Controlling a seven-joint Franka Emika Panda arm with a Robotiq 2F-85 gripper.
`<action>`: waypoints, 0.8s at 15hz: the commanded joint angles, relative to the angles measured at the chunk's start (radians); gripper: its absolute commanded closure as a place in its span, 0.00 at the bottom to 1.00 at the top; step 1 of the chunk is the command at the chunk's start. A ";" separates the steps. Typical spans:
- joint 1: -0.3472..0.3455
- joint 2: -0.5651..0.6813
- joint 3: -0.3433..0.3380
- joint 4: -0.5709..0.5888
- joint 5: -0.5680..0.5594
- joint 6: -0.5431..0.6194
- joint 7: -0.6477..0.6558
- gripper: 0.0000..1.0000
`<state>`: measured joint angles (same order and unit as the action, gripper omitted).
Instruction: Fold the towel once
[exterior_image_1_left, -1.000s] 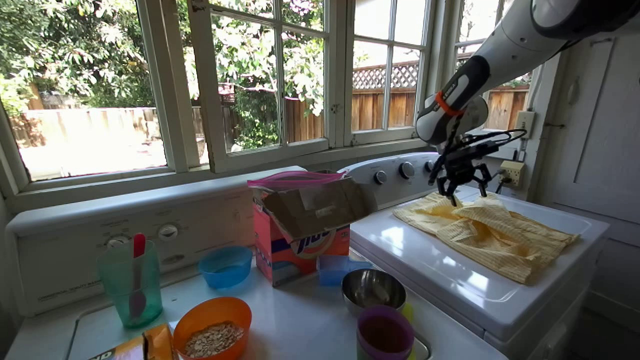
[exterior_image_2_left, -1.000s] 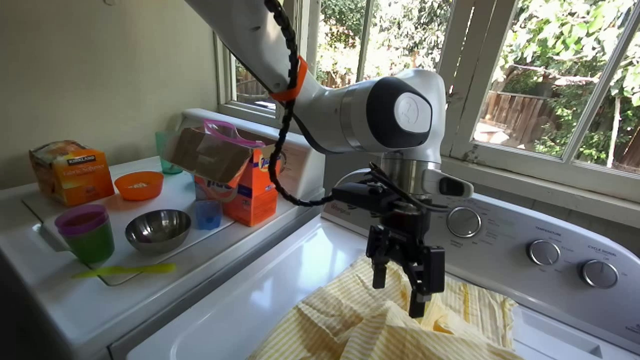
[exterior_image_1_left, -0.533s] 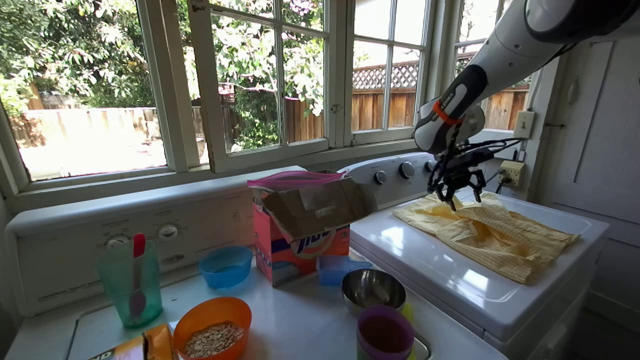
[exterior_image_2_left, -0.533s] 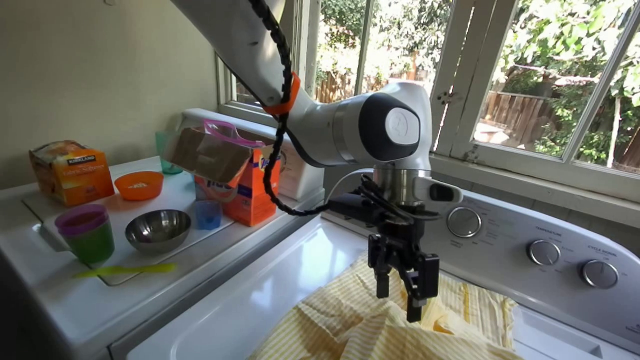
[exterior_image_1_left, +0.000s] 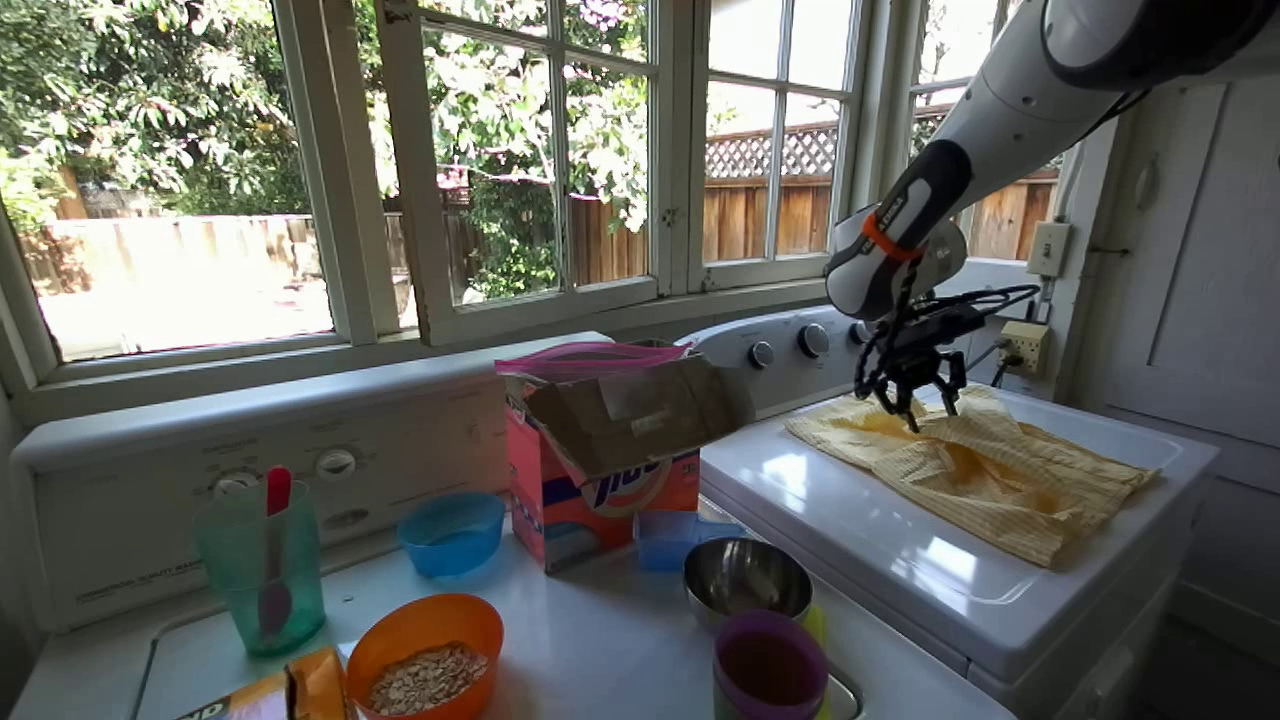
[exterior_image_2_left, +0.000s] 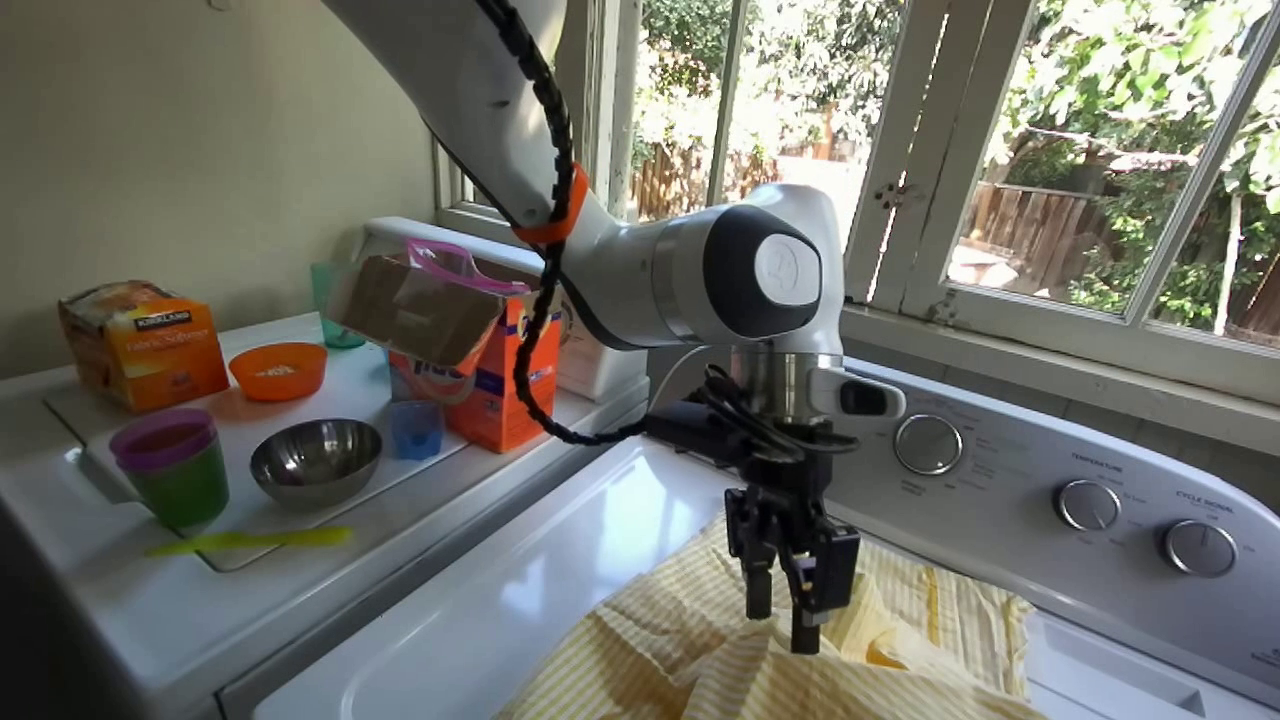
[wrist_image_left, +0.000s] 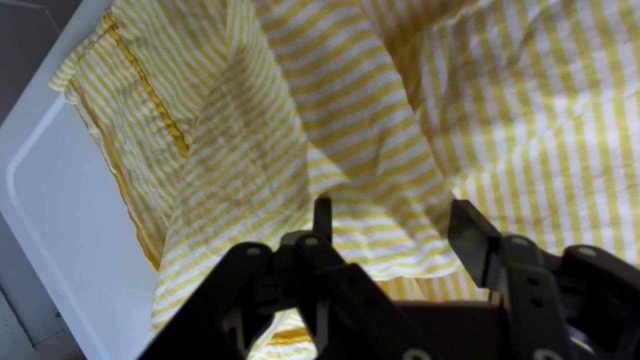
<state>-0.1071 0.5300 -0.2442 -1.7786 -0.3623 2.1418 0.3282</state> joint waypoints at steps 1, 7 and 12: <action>0.016 -0.020 -0.016 -0.036 -0.022 0.009 0.017 0.45; 0.016 -0.047 -0.025 -0.046 -0.026 -0.022 0.002 0.98; -0.004 -0.117 -0.034 -0.056 -0.025 -0.092 -0.051 1.00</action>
<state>-0.1051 0.4851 -0.2700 -1.7893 -0.3646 2.0892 0.3041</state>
